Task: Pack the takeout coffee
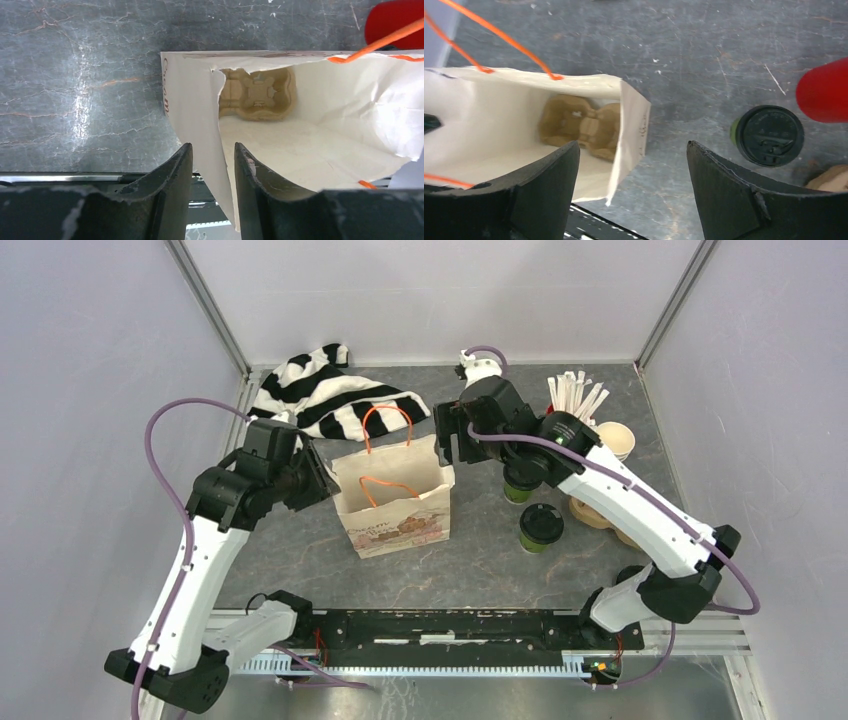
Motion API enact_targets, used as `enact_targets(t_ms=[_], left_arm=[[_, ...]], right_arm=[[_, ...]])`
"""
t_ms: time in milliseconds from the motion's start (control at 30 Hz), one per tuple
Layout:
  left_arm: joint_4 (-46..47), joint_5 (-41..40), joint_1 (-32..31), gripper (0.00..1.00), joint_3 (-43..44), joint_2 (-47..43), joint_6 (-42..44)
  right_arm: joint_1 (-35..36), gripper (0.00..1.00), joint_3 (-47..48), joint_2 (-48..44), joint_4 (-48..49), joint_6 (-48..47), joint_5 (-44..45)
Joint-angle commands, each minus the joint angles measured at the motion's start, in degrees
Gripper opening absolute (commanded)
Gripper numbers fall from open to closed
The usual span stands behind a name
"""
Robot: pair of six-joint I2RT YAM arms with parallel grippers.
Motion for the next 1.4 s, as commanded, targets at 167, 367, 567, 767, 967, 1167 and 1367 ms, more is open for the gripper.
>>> enact_targets(t_ms=[167, 367, 567, 767, 967, 1167, 1367], left_arm=[[-0.16, -1.86, 0.08, 0.28, 2.70, 4.64, 3.03], [2.34, -2.47, 0.12, 0.03, 7.21, 6.76, 4.34], [13.09, -2.44, 0.10, 0.02, 10.60, 4.42, 8.75], [28.65, -3.55, 0.08, 0.02, -10.77, -10.59, 7.54], [36.62, 2.20, 0.10, 0.02, -31.27, -25.40, 1.02], [32.61, 1.54, 0.09, 0.02, -29.72, -26.48, -0.70], [27.89, -0.17, 0.10, 0.02, -20.67, -21.14, -3.16]], right_arm=[[-1.95, 0.75, 0.11, 8.21, 2.54, -8.55, -4.22], [-2.09, 0.28, 0.65, 6.70, 8.87, -13.00, -3.36], [-2.47, 0.00, 3.37, 4.87, 17.36, -17.64, -2.85], [-2.21, 0.00, -25.56, -8.47, 40.48, -24.22, -6.06], [-2.21, 0.00, -44.57, -14.41, 55.35, -22.90, -7.06], [-1.96, 0.00, -40.50, -12.97, 48.90, -19.49, -9.34], [-1.54, 0.02, -30.78, -11.37, 37.78, -14.82, -9.17]])
